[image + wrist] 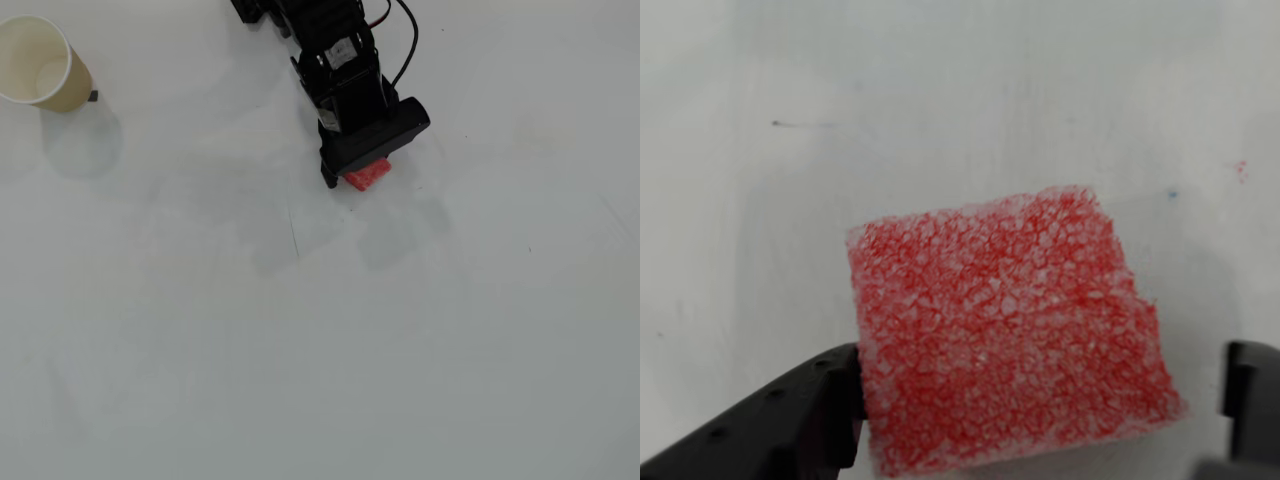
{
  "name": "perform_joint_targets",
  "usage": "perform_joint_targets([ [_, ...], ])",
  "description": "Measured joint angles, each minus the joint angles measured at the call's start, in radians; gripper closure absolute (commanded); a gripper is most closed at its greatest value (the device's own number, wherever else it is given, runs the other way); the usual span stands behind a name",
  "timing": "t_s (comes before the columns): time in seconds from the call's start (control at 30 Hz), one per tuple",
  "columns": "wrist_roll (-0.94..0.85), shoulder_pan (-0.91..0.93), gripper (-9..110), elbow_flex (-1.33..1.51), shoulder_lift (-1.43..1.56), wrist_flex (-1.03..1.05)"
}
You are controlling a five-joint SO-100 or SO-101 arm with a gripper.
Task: Pick up the cube and drop it in the cup.
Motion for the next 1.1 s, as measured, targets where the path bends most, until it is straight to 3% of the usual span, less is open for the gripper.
perform_joint_targets([
  [0.47, 0.000, 0.009, 80, 0.000, 0.000, 0.002],
  [0.97, 0.000, 0.009, 79, 0.000, 0.000, 0.002],
  [1.1, 0.000, 0.009, 74, -0.008, 0.000, 0.002],
])
